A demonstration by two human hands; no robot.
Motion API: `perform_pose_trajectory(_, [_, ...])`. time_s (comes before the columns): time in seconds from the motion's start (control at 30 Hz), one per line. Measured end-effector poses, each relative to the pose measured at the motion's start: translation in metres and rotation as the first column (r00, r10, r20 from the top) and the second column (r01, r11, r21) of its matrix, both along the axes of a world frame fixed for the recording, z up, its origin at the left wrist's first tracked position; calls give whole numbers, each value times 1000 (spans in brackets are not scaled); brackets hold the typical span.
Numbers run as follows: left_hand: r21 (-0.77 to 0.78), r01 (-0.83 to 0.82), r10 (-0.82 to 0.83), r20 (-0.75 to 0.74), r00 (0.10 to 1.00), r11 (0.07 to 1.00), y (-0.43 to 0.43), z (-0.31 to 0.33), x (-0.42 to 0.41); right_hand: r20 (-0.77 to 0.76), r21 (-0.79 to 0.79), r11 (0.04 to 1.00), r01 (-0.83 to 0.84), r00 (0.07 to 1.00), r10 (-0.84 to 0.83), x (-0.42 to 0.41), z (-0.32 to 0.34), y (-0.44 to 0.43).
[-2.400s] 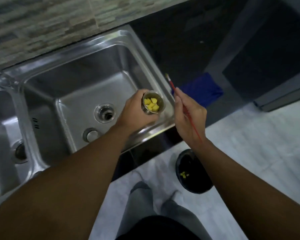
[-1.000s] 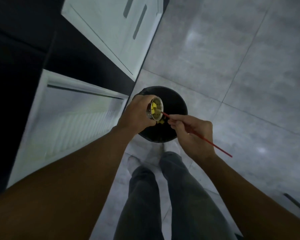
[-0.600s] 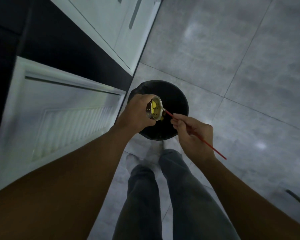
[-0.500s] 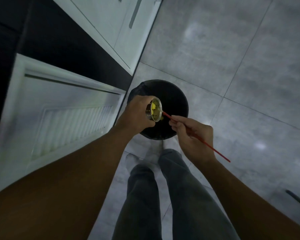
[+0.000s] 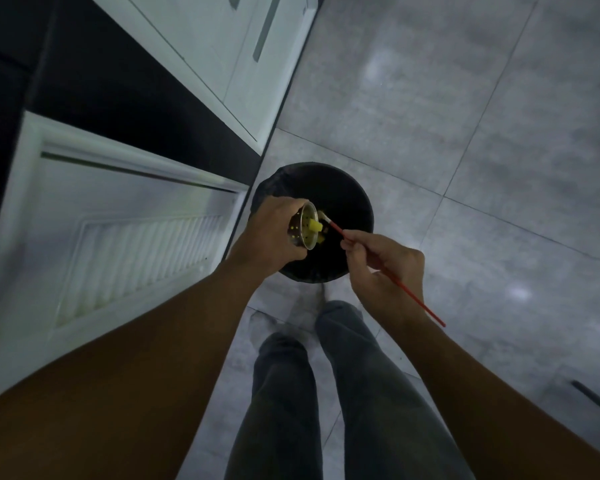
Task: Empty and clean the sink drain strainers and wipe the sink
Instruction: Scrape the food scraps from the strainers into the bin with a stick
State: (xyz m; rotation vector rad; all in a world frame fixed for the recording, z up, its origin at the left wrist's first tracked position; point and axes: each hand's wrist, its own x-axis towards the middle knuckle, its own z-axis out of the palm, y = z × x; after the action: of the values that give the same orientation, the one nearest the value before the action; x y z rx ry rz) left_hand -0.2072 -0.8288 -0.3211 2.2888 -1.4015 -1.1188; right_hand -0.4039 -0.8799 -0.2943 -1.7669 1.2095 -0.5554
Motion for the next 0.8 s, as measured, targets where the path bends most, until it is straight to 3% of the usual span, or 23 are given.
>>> perform_pose_trajectory(0.13, [14,12,-12,5,1000,1000,-3,0,-3,86,11,998,-68,994,67,1,-2,2])
perform_pose_trajectory(0.37, [37,16,-16,2,1000,999,-9,1,-4,-12,56,998,10,1000,-9,0,-8,1])
perform_pose_trajectory(0.47, [47,-3,3,-6,1000,999,-10,1,-3,63,50,998,42,997,-45,-4,-2,-1])
perform_pose_trajectory(0.57, [61,-11,12,-3,1000,998,-11,1,-4,158,90,996,-26,987,12,-1,2,-1])
perform_pose_trajectory(0.67, [41,-16,17,-8,1000,999,-11,2,-5,132,156,984,-82,989,62,5,0,1])
perform_pose_trajectory(0.8, [29,-11,12,-1,1000,1000,-10,3,-3,94,132,991,-10,996,-2,1,-2,1])
